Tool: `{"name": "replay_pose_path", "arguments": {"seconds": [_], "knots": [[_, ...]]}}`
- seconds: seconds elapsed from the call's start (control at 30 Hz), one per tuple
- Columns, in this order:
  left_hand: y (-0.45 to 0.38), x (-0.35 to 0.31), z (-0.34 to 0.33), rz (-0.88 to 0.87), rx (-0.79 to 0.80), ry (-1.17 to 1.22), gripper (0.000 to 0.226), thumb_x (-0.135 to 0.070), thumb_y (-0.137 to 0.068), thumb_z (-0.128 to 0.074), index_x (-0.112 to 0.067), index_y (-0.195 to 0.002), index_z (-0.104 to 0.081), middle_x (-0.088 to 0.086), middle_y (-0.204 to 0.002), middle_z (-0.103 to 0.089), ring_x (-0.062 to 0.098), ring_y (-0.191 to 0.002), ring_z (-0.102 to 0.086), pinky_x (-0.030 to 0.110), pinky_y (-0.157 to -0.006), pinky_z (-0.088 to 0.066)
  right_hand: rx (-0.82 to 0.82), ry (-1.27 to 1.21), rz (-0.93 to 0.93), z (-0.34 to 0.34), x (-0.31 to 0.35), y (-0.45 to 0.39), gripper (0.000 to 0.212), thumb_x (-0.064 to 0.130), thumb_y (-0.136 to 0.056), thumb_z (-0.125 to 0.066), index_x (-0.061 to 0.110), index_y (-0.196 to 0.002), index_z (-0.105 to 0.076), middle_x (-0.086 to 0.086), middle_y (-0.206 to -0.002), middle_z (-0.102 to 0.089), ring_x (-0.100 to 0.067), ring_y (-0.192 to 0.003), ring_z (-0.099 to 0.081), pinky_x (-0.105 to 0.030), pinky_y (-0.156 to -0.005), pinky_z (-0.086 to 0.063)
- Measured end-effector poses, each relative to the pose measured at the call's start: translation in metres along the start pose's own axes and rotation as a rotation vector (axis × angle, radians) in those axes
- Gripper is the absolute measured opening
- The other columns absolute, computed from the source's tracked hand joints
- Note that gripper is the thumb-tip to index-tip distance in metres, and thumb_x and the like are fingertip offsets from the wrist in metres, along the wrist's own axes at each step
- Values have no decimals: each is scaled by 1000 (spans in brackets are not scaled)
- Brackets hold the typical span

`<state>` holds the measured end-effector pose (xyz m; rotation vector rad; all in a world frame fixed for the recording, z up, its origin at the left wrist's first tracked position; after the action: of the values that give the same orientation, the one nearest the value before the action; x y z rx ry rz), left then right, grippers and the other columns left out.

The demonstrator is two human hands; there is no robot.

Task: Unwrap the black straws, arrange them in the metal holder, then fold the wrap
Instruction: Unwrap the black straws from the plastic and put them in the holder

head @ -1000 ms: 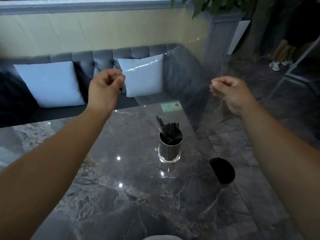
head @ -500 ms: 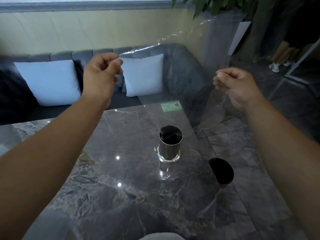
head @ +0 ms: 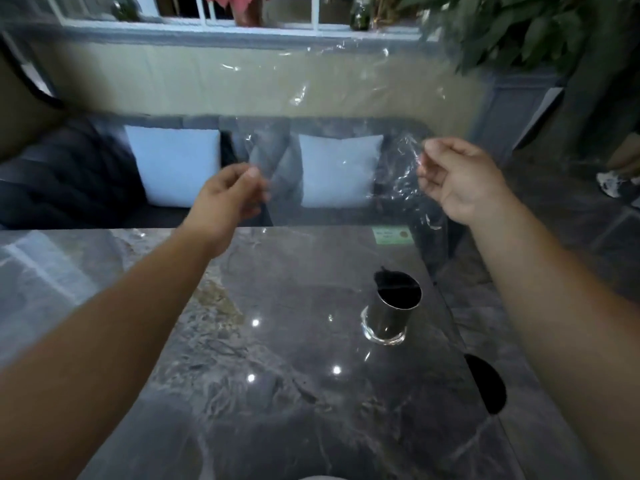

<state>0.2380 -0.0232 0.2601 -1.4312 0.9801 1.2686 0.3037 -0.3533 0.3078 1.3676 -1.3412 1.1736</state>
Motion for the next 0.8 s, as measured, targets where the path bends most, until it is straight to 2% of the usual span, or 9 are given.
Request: {"name": "replay_pose_path", "arguments": {"seconds": [0.1,0.17,0.27,0.33,0.43,0.6,0.7,0.8], "knots": [[8,25,48,51,-89,-46,14,-33,-83,-64,-26,-73,-71,-6,-68,-69,9,-62,-62,22,-57,-49,-29,63,-121,-37,-42,1,7,16,-91,-64,20,-86,-60,4,-67,-67,-6,-54,-63,-19,-51,-49],[11,48,83,108,-154,-110,16,-31,-83,-63,-26,-69,-69,-7,-63,-67,7,-58,-61,22,-54,-45,-28,135,-200,-61,-79,4,8,14,-91,-63,18,-85,-60,3,-65,-66,-6,-49,-61,-18,-48,-48],[20,96,131,220,-219,-160,20,-28,-91,-58,-21,-74,-66,-8,-59,-65,5,-53,-60,25,-54,-43,-44,259,-295,-93,-145,12,13,9,-91,-61,15,-80,-62,-4,-68,-62,-12,-50,-55,-22,-49,-41],[30,132,152,363,-218,-105,25,-37,-94,-52,-19,-86,-66,-3,-72,-68,8,-57,-60,26,-54,-41,-59,305,-364,-114,-193,19,18,7,-92,-59,13,-75,-59,-10,-66,-57,-18,-52,-48,-26,-50,-35],[49,184,175,560,-176,-36,45,-55,-96,-39,-19,-96,-65,2,-86,-70,11,-62,-61,26,-56,-39,-105,340,-481,-136,-264,33,24,4,-92,-56,13,-69,-55,-10,-63,-53,-16,-47,-44,-23,-46,-34],[64,251,200,752,-73,38,67,-71,-91,-25,-16,-98,-64,0,-73,-71,14,-62,-63,30,-62,-37,-194,396,-562,-148,-344,50,25,1,-89,-58,12,-66,-57,-11,-60,-54,-20,-50,-45,-26,-49,-36],[68,278,207,788,-42,-2,54,-66,-92,-36,-20,-91,-64,-2,-75,-72,10,-58,-61,29,-60,-40,-224,448,-597,-147,-368,54,23,1,-88,-58,12,-67,-60,-7,-57,-57,-16,-45,-46,-20,-40,-35],[67,297,212,702,-24,-149,27,-42,-94,-57,-19,-81,-66,-6,-67,-71,10,-59,-60,20,-52,-47,-256,474,-631,-145,-385,53,18,3,-89,-58,12,-75,-64,-5,-61,-61,-12,-45,-48,-20,-39,-38]]}}
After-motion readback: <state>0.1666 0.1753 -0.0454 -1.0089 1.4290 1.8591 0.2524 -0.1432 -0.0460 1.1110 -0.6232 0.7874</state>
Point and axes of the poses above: each hand's wrist, its own y-axis away from the middle knuckle, its own z-axis out of the back of the hand, x = y × z, the point moved 6 cm from there along -y, towards the middle knuckle
